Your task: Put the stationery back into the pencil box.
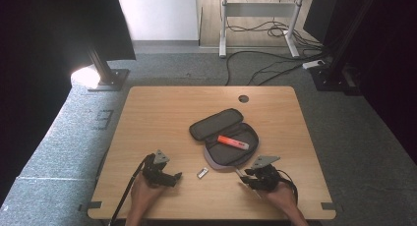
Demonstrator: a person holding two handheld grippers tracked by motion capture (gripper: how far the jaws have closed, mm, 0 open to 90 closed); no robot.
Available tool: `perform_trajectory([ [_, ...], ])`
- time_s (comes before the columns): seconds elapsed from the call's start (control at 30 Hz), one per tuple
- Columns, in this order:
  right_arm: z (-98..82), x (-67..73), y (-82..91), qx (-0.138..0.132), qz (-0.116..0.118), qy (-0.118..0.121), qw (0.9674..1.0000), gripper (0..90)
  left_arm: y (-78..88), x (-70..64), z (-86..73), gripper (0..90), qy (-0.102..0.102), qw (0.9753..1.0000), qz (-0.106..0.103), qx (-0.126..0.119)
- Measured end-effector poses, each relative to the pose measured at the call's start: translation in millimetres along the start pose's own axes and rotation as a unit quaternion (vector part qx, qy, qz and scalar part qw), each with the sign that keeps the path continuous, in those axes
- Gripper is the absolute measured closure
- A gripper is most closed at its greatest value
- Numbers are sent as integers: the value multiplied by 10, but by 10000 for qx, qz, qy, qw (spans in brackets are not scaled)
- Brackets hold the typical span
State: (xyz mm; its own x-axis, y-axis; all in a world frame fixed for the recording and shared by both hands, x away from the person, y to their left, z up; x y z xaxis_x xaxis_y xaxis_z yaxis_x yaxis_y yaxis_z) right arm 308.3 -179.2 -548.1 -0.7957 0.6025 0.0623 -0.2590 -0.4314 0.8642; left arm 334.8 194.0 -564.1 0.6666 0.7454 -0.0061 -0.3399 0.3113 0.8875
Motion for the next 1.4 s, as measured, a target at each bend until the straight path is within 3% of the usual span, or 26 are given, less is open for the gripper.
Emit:
perform_trajectory([
  [0.23, -35, 56, -67, 87, -150, 157, 9997, 702, 0, 1, 0, 6, -3, 10000, -1, 2],
  [0.43, -57, 56, -59, 51, -98, 111, 9999, 772, 0, 1, 0, 6, -4, 10000, -1, 2],
  [0.73, -78, 92, -33, 76, -8, 148, 9999, 782, 0, 0, 0, 6, -1, 10000, -1, 0],
  [1.4, -13, 115, 218, -72, 191, 273, 9994, 783, 0, 0, 0, 6, 0, 10000, -1, -1],
])
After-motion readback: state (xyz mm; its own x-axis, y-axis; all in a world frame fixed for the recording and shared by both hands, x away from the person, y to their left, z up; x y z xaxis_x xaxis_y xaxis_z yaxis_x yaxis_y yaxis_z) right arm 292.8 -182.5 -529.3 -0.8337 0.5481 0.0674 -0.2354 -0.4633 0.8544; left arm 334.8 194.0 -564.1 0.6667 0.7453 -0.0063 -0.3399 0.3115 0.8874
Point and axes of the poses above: each handheld gripper's, and its own axes: y roughly backward along the jaws, z roughly out of its top, x roughly to its left, the point moved 2 cm from there along -y, roughly forward along the jaws, and after that the axes turned 14 degrees about x, right-handed, at the moved point
